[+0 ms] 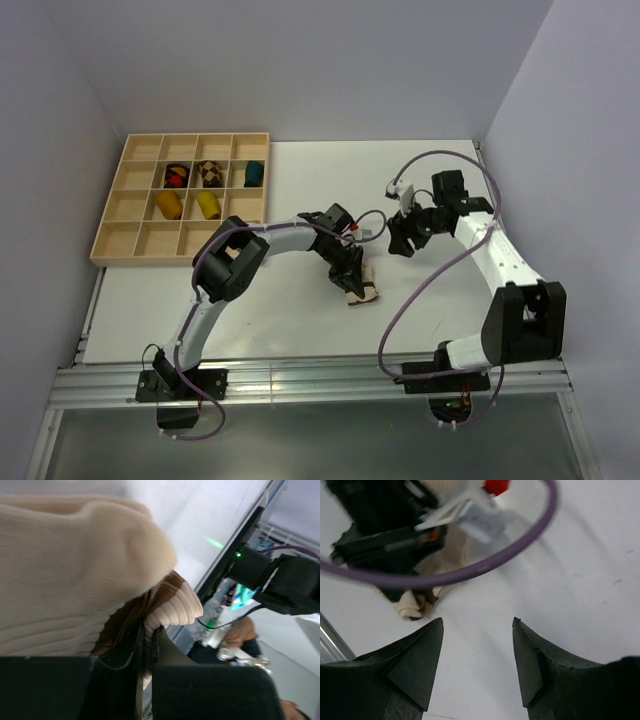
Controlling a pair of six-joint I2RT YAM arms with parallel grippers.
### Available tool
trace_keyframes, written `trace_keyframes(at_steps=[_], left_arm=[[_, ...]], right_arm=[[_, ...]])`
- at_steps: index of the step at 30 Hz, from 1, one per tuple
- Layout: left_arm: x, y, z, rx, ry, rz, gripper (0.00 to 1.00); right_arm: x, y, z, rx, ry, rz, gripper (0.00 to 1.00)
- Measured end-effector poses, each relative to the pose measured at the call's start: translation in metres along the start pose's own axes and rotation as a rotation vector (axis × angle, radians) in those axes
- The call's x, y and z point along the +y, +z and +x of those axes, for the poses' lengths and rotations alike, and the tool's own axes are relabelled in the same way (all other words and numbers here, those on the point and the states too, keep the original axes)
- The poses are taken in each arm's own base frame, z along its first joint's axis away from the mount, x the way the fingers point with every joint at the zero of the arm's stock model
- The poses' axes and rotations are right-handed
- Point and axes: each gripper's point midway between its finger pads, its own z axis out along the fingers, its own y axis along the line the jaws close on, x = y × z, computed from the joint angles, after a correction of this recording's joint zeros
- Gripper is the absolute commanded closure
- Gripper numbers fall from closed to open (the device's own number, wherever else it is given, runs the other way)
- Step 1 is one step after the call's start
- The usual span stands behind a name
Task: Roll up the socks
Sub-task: Roll the sock at the center of the board.
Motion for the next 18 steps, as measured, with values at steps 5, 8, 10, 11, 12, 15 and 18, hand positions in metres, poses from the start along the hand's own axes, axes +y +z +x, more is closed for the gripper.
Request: trace_keyframes(at_steps=[5,8,10,11,12,15,18], left_arm=[[0.004,-0.003,-0.005,0.034,-0.112,0.033,1.0],[0.007,-0.006,-0.008,0.041,-0.16,0.047,1.0],[0.009,-0.008,-0.011,0.044,-0.183,0.051,1.0],[0.009,-0.009,-0.012,0.046,-0.193,0.056,1.0],[0.01,-0.009,-0.013,0.049,-0.203,0.059,1.0],[0.01,-0.009,-0.015,0.06,-0.228,0.068,1.0],[0.01,-0.009,-0.016,0.069,-0.238,0.079,1.0]], right_arm=[[0.041,0.002,0.016,0.017,-0.208,-0.057,0.35],[0.062,0.012,0.039,0.059,-0.329,-0.101,0.34],[0.074,0.02,0.057,0.088,-0.393,-0.137,0.33],[0.079,0.023,0.065,0.101,-0.417,-0.153,0.32],[0.083,0.026,0.072,0.113,-0.444,-0.168,0.32],[0.093,0.031,0.08,0.122,-0.51,-0.2,0.31],[0.1,0.036,0.076,0.103,-0.586,-0.211,0.31]])
